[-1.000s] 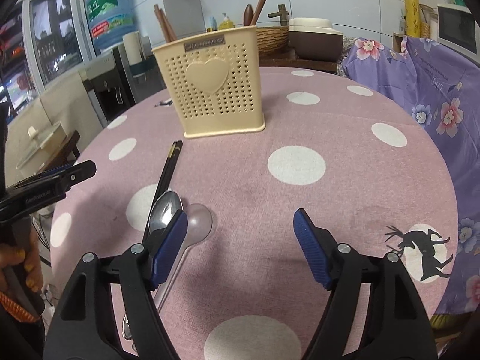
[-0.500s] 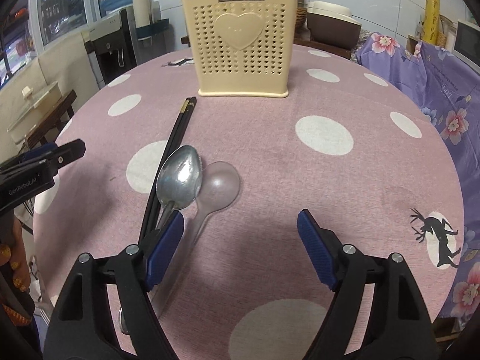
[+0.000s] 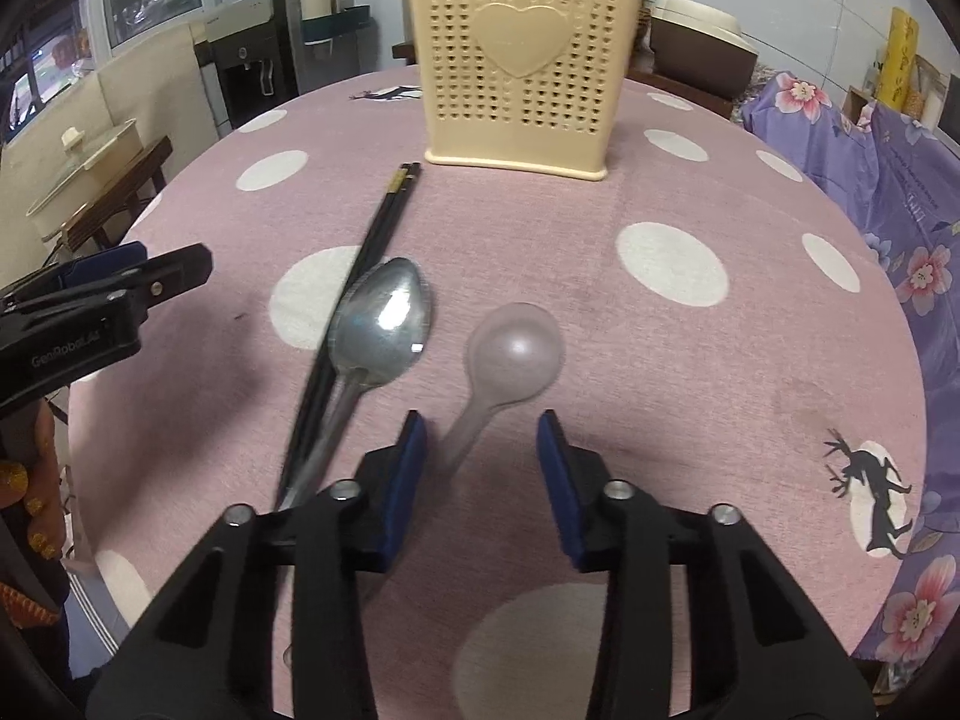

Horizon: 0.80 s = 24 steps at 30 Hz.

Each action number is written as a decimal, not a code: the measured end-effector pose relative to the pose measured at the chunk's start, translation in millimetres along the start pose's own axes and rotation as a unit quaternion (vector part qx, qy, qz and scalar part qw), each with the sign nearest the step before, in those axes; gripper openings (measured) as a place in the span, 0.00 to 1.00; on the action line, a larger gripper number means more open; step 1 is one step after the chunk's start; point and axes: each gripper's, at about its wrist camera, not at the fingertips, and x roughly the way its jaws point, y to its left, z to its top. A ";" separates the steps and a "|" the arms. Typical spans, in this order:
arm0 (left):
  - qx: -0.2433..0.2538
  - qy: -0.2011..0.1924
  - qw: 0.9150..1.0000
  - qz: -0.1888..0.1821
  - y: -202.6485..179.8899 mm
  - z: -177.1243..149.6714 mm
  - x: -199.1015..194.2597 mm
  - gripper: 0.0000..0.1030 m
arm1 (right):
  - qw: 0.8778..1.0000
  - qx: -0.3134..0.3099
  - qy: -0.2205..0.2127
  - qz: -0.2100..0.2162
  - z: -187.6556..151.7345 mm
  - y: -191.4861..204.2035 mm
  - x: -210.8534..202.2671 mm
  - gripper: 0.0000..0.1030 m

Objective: Organize utensils
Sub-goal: 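Move the right tool to the clear plastic spoon while the left tool approaches black chopsticks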

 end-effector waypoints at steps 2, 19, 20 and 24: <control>0.008 0.003 1.000 -0.006 -6.6 -0.6 0.0 0.73 | 1.000 0.007 0.001 -0.003 0.5 -12.5 -0.1 0.26; 0.062 0.049 0.996 -0.040 -62.1 -17.4 12.5 0.73 | 0.999 0.032 -0.010 0.009 -0.7 -42.4 0.6 0.31; 0.065 0.051 0.996 -0.037 -64.5 -18.3 13.9 0.73 | 0.999 0.032 -0.011 0.010 -0.8 -41.8 0.6 0.31; 0.065 0.047 0.996 -0.026 -65.1 -18.4 14.1 0.72 | 1.000 0.027 -0.013 0.010 -1.2 -39.1 0.8 0.35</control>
